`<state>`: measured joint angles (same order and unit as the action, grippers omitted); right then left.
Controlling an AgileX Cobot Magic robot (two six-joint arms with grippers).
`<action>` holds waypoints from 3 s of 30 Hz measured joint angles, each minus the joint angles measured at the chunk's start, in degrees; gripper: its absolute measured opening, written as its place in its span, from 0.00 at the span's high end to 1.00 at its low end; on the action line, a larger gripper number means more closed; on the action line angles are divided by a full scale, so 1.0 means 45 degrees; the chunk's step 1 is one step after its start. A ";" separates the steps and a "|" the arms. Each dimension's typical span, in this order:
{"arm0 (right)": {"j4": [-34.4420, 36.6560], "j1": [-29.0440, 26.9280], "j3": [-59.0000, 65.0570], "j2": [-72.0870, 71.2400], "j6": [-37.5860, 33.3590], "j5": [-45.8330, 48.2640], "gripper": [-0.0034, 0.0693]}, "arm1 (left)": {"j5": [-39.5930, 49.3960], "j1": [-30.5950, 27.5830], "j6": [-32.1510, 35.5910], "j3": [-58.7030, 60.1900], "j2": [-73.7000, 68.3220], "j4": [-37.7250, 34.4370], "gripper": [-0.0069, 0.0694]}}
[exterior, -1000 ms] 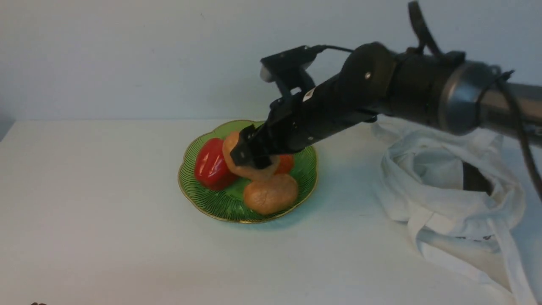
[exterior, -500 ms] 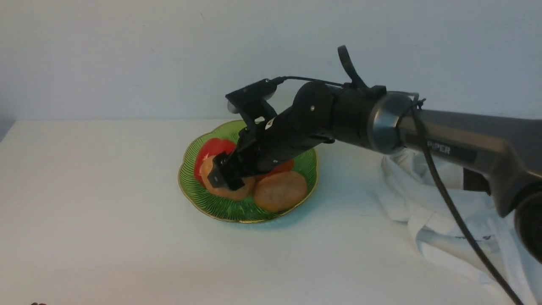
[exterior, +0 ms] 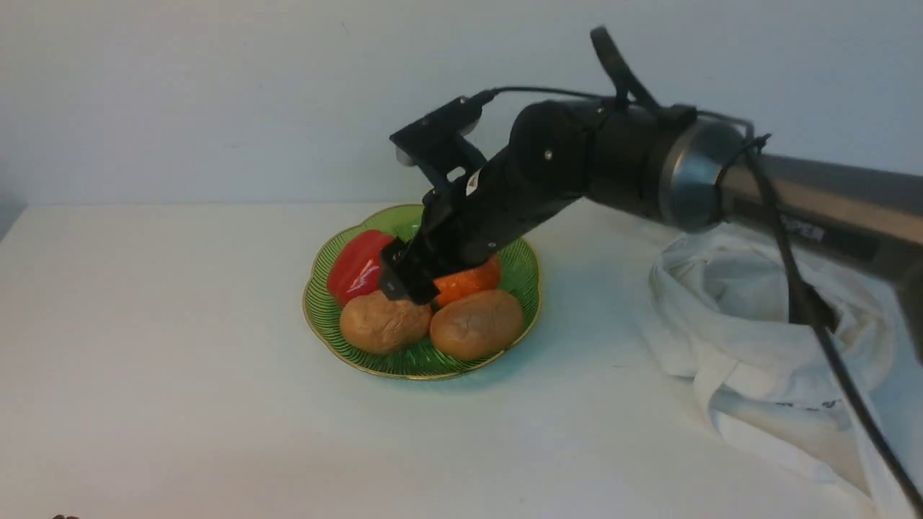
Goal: Take vegetables from cloth bag on white table place on plate.
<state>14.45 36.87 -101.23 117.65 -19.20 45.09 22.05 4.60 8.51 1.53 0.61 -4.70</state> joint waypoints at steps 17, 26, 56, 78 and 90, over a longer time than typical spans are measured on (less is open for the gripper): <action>-0.6216 0.0000 -0.0228 -0.9731 0.6039 0.4179 0.97 | 0.0000 0.0000 0.0000 0.0000 0.0000 0.0000 0.92; -0.6268 0.0000 0.6485 -1.7362 0.7436 0.1526 0.97 | 0.0000 0.0000 0.0000 0.0000 0.0000 0.0000 0.92; -0.5904 0.0037 1.7132 -2.3840 0.9330 -0.5491 0.97 | -0.0004 0.0014 0.0000 0.0000 0.0035 -0.0006 0.92; -0.3286 -0.4078 1.9961 -2.5015 0.5064 -0.8020 0.97 | -0.0004 0.0014 0.0000 0.0000 0.0035 -0.0006 0.92; -0.3595 -0.7810 2.2827 -2.6287 0.5039 -0.5406 0.97 | -0.0004 0.0014 0.0000 0.0000 0.0035 -0.0006 0.92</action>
<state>-1.73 1.73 1.49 -0.64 3.47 20.76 22.03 4.67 8.51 1.53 0.77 -4.73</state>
